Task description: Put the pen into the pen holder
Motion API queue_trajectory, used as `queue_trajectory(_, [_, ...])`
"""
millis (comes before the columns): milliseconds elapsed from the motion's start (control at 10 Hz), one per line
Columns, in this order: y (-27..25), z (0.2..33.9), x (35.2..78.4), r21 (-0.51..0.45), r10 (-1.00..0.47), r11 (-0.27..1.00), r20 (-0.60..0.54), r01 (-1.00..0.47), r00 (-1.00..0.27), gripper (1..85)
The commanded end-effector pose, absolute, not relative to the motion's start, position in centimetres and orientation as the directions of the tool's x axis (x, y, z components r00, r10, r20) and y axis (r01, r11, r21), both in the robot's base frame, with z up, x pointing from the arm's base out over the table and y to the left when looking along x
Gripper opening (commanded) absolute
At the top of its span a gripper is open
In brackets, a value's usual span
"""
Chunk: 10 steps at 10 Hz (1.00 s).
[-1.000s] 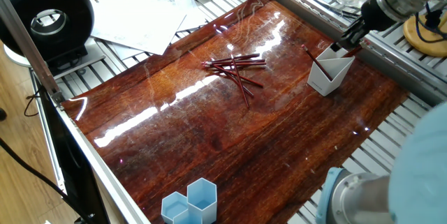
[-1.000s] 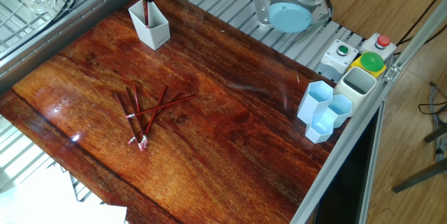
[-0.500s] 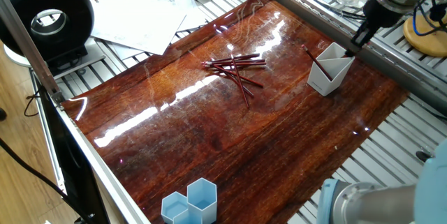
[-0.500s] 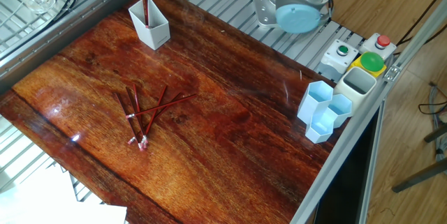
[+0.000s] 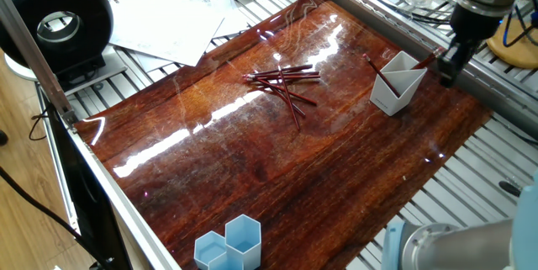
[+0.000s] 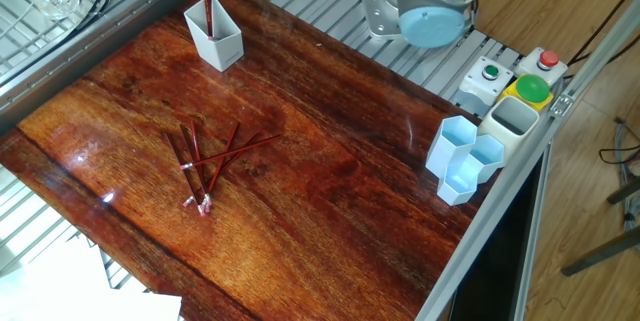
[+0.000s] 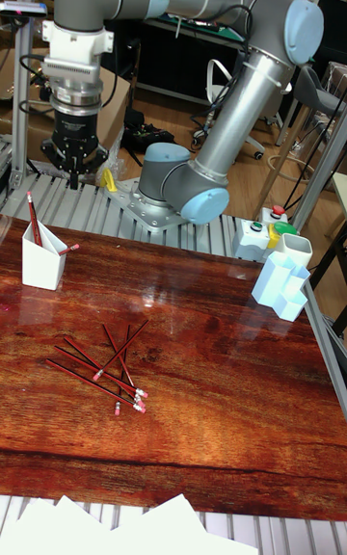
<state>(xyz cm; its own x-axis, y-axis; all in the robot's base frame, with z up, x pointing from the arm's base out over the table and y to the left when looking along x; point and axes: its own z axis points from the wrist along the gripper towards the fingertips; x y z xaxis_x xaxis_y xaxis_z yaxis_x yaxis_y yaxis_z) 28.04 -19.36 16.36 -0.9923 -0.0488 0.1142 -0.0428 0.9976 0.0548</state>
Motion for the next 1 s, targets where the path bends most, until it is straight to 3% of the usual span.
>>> queue_trajectory(0, [-19.3,17.0,25.4,0.082,-0.155,0.987,0.208,-0.141,-0.966,1.0])
queue_trajectory(100, [-18.4,16.8,27.3,0.111,-0.209,0.974,0.126,-0.196,-0.970,1.0])
queue_trajectory(300, [-18.2,17.0,26.9,0.092,-0.147,0.987,0.169,-0.133,-0.975,1.0])
queue_trajectory(600, [-9.3,15.8,32.6,0.102,-0.089,0.992,0.157,-0.073,-0.984,1.0])
queue_trajectory(900, [-10.9,13.6,35.4,0.106,-0.149,0.985,0.125,-0.136,-0.981,1.0])
